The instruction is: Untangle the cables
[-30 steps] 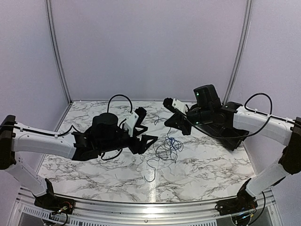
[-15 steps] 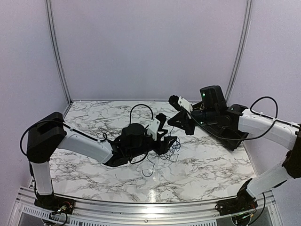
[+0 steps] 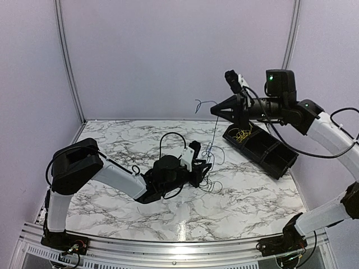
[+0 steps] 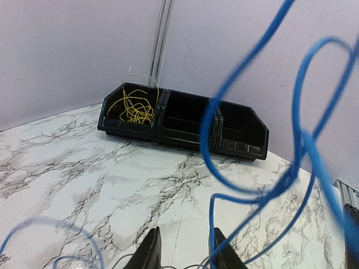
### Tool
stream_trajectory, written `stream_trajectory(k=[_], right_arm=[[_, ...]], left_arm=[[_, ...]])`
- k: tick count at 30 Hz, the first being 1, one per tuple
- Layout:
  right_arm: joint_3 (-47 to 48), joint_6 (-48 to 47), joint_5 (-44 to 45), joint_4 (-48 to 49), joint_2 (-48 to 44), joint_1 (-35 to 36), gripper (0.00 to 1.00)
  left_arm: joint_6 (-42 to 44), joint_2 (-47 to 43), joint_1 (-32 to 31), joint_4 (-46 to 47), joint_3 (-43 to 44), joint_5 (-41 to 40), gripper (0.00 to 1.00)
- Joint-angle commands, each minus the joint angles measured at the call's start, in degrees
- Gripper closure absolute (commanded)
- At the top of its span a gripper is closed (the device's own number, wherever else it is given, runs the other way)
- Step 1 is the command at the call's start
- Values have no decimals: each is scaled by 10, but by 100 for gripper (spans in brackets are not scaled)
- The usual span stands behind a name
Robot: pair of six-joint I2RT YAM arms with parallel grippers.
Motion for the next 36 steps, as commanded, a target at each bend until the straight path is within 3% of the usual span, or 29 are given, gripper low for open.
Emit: stream_trajectory(k=[1,7,15,19,22,29,36], right_arm=[[109,18,-44,-37,-11,-1,100],[223,54,-95,-55,22,-1,100],[336,60,-73,-65,53,-2,100],[332,62,-65,-60,60,-3,100],[297,63,-56,-49,59,-2,100],[246,62,-45,-31,63,-2,100],[239,60,-35,-27,66,-2,100]], left_arm=[[-9,10,-1,25,-33,-7,73],[-14,0,-1,35,-79,-13,82],[-33,-20,-1,42,-149,-28,81],[-39,-54,-1,57,-199,-37,79],[-40,-89,-2,66,-238,-48,74],[-23,-192,-11,72,-308,-50,48],[86,-224,-53,72,-314,-49,42]])
